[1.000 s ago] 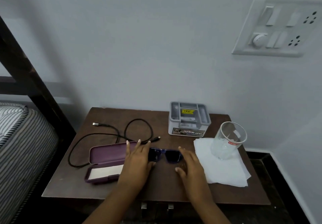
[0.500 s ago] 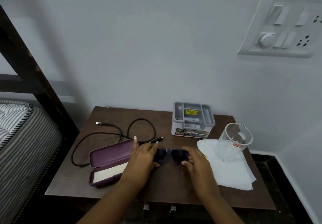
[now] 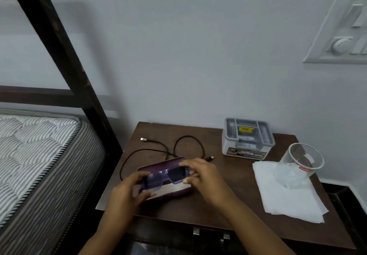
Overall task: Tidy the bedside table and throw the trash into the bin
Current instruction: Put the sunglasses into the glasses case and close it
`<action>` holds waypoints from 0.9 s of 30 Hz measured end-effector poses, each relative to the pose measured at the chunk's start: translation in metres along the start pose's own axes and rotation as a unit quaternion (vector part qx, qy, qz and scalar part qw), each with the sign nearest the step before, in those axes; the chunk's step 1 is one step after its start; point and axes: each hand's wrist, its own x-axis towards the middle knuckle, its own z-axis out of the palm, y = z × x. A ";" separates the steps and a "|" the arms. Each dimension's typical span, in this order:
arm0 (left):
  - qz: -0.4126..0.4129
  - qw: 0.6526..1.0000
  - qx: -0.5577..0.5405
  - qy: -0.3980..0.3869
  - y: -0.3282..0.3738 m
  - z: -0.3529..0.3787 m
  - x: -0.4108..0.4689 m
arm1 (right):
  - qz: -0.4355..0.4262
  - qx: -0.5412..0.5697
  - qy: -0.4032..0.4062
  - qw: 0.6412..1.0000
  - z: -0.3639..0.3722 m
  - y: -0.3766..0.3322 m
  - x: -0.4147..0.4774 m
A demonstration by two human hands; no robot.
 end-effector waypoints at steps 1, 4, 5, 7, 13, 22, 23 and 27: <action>-0.006 1.000 0.002 -0.006 -0.005 0.000 -0.001 | 0.004 -0.009 -0.009 1.000 0.004 0.002 0.001; -0.008 1.000 0.002 -0.017 -0.016 0.007 -0.003 | 0.013 -0.051 -0.016 0.998 0.011 0.010 0.002; -0.006 1.000 0.004 -0.013 -0.017 0.010 -0.003 | 0.012 -0.066 -0.015 0.998 0.012 0.012 0.001; -0.001 1.000 0.021 0.001 -0.020 0.015 -0.003 | 0.007 -0.080 -0.014 0.997 0.015 0.017 0.001; 0.013 1.000 0.018 0.004 -0.032 0.024 -0.009 | 0.001 -0.102 -0.012 0.995 0.023 0.026 -0.002; 0.014 1.000 0.015 0.017 -0.037 0.030 -0.010 | -0.013 -0.131 -0.005 0.991 0.026 0.031 -0.004; 0.006 1.000 -0.003 0.020 -0.036 0.030 -0.010 | -0.015 -0.131 -0.003 0.991 0.026 0.032 -0.005; -0.068 0.990 -0.117 0.032 -0.035 0.028 -0.007 | -0.014 -0.096 0.013 0.995 0.028 0.032 -0.008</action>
